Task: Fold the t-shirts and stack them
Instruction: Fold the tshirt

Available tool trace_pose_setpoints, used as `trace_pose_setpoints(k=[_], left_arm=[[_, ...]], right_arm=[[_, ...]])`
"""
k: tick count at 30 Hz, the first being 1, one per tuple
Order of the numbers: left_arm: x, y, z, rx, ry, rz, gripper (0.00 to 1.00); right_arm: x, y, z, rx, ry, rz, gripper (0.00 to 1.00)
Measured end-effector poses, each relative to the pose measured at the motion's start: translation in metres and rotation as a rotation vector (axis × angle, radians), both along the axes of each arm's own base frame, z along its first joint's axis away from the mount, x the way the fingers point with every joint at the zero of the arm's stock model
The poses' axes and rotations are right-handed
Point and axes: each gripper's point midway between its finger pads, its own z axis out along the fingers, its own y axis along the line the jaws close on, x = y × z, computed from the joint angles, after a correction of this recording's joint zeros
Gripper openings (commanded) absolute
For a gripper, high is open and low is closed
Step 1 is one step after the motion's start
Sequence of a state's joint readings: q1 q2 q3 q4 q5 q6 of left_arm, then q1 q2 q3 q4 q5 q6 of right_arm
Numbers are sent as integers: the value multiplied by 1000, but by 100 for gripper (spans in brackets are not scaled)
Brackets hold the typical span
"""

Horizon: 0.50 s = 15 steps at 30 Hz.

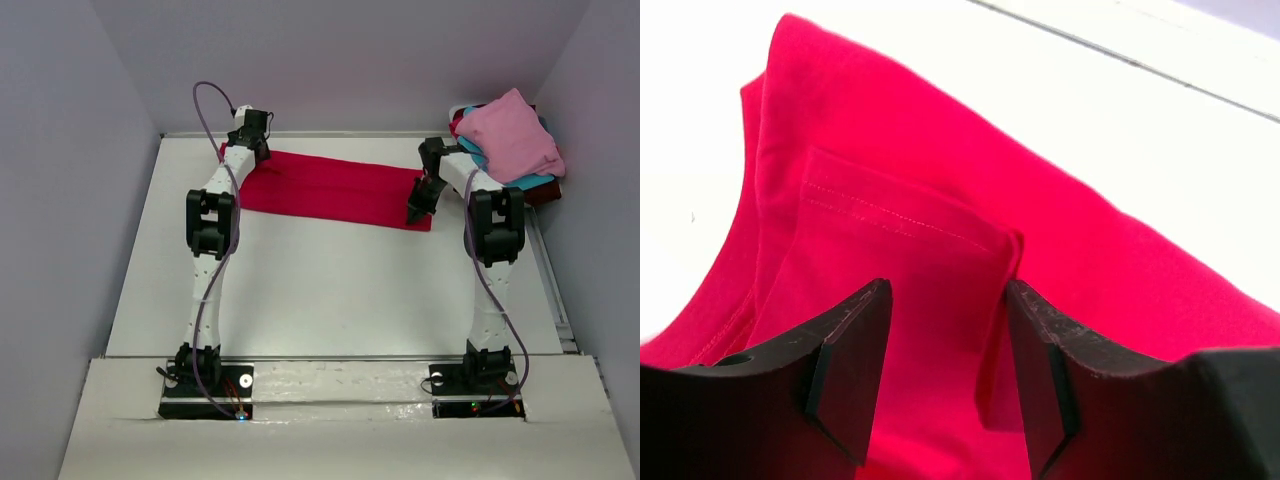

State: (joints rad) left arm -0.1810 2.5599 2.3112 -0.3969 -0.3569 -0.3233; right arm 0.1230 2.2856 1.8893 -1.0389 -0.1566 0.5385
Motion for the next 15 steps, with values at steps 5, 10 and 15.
trace_pose_setpoints(k=[5,10,15], left_arm=[[11,-5,11,-20,-53,-20,62],[19,-11,18,-41,-86,-39,62],[19,-13,17,-47,-87,-45,62]], right_arm=[[0,1,0,-3,0,3,7],[0,1,0,-3,0,3,7],[-1,1,0,-4,1,3,7]])
